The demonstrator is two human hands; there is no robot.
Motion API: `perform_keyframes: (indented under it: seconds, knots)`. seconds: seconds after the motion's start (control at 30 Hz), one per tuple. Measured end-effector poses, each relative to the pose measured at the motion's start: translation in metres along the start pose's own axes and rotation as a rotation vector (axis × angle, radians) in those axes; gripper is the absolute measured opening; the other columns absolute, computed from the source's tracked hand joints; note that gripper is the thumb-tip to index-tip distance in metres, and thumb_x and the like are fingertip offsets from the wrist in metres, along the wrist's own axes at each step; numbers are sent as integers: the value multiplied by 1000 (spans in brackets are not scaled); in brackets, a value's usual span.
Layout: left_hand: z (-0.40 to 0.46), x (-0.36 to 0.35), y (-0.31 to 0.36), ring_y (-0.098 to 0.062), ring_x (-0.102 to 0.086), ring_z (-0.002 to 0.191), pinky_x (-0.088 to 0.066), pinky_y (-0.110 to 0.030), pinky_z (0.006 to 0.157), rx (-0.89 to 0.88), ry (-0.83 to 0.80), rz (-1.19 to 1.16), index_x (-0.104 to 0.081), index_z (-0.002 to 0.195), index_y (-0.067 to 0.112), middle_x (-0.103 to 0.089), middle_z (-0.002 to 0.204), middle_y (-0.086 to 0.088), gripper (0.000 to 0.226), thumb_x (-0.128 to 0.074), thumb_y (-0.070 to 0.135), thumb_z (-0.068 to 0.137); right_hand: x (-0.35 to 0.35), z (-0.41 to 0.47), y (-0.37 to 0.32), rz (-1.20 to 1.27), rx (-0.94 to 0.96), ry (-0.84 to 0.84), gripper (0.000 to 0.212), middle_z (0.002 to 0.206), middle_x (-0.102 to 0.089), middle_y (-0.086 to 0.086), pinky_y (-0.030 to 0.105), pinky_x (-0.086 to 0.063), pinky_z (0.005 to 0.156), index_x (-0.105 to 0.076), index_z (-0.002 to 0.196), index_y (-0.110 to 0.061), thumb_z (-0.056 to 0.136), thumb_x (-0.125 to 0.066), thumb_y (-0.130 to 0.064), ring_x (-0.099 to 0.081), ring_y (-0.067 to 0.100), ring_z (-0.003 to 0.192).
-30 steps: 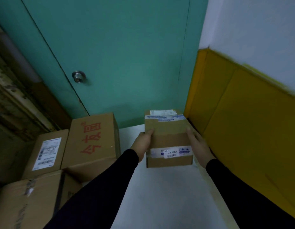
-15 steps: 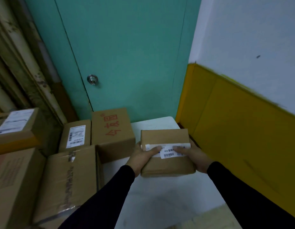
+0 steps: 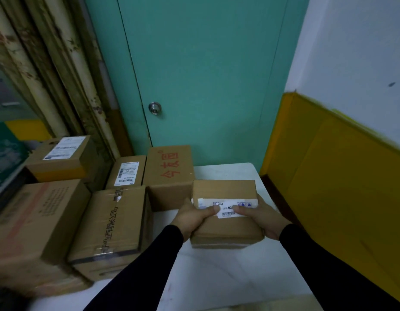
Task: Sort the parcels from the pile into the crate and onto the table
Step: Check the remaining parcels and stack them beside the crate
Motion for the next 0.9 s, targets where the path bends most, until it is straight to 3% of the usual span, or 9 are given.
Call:
perform_keyframes:
  seconds: [0.1,0.17,0.3,0.53,0.67,0.73,0.8,0.9]
  knots:
    - [-2,2,-1,-20,-74,97,-61,-39,86,-7,61,16,-58,122,17,-75,113,-4,75,-98,29,59,3,6,1,-4,14,-4,70,124,-70,10,39,-61,87,-51,137,-20,77,-85,-5,-70,27,109]
    - [-4,2,-2,-19,-74,98,-61,-37,87,-5,69,24,-58,122,19,-75,113,-2,71,-97,30,63,2,6,0,-4,20,-22,63,122,-71,8,33,-62,80,-53,131,-22,79,-83,-3,-71,23,105]
    - [-11,1,-4,-16,-74,99,-60,-39,91,-2,60,53,-59,129,22,-76,113,3,99,-99,52,44,1,2,0,8,8,-52,54,116,-71,3,24,-60,66,-54,121,-28,82,-80,-2,-71,17,97]
    - [-20,0,-4,-17,-72,98,-60,-33,85,2,116,32,-57,124,22,-74,112,1,69,-95,29,67,2,1,6,1,-1,-30,63,119,-70,5,25,-61,67,-48,133,-27,83,-80,-6,-70,21,102]
    - [-24,-1,-1,-17,-74,98,-61,-37,87,9,48,46,-56,130,22,-75,112,3,90,-97,45,53,0,-5,6,-7,6,-35,66,121,-69,4,28,-61,73,-46,134,-28,82,-81,-9,-69,22,106]
    - [-29,-2,7,-17,-75,96,-61,-32,79,14,30,-4,-57,129,22,-76,111,1,82,-94,50,61,4,-9,6,-10,15,-18,69,122,-69,3,34,-61,80,-45,136,-30,78,-82,-17,-70,23,106]
    - [-36,-3,18,-21,-74,94,-58,-30,76,48,41,-125,-63,118,24,-77,106,-1,52,-76,57,81,11,-12,3,-13,23,19,68,124,-69,5,43,-59,89,-44,140,-32,81,-77,-37,-70,26,108]
    - [-39,-2,33,-28,-68,99,-54,-43,94,101,70,-282,-66,106,25,-72,105,-7,47,-56,68,90,25,-12,-3,171,20,56,63,131,-68,4,52,-54,99,-55,139,-32,91,-49,-72,-68,27,114]
Point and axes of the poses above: each hand's wrist, its own z-axis towards the middle knuckle, its own x-axis out of the back of the hand, y = z × x, the point moved 6 cm from there along z, towards the middle knuckle
